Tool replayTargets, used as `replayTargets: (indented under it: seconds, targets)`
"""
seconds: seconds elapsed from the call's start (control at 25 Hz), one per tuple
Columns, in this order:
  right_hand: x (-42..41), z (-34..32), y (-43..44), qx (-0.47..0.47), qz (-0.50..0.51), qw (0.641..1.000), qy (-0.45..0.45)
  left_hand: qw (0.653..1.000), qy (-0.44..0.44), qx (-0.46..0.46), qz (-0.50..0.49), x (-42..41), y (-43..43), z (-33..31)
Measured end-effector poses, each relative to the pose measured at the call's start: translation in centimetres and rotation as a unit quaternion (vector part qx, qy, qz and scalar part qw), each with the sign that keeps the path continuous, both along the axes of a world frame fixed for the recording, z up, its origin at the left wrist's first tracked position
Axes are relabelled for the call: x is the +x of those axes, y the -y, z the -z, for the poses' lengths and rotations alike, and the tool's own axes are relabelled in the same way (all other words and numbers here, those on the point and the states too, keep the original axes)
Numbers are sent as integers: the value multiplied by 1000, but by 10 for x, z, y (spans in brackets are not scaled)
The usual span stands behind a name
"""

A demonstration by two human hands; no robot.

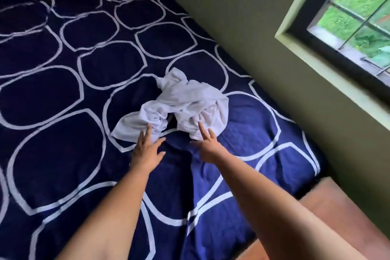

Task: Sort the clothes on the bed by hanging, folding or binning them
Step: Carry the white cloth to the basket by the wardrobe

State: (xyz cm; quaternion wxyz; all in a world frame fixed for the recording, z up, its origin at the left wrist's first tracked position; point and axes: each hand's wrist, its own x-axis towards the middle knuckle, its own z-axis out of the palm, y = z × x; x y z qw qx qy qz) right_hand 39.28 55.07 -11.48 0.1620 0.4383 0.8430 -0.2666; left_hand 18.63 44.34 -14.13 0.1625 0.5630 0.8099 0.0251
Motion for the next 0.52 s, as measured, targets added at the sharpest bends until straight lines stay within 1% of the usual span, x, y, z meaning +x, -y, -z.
replayTargets:
  seconds: [0.08,0.12,0.2,0.24,0.28,0.32,0.36,0.4,0.44,0.48,0.52]
  targets:
    - [-14,19,-16,47,-8,999,-4,996,6,91,-10,-10,-29,12]
    - [-20,25,-23,67,-8,998,-12,992,31,117,-43,-12,-39,14]
    - [-25,31,-34,93,7,995,-37,973,111,137,-147,-13,-43,13]
    - [-24,31,-36,97,25,994,-51,963,142,141,-182,-11,-38,10]
    - [-22,28,-35,94,42,992,-66,960,156,133,-188,-7,-30,7]
    - [-21,23,-31,91,52,991,-88,964,182,94,-172,-4,-20,7]
    - [-18,18,-23,96,51,987,-116,963,224,23,-151,-3,-9,9]
    - [-14,12,-10,103,47,985,-134,955,257,-80,-122,-5,3,10]
    - [-11,4,9,105,38,985,-133,942,257,-201,-74,-6,18,8]
    - [-8,-3,34,73,34,992,-100,920,219,-323,-24,-8,35,7]
    - [-5,-9,64,9,27,998,-64,898,152,-412,4,-11,54,2]
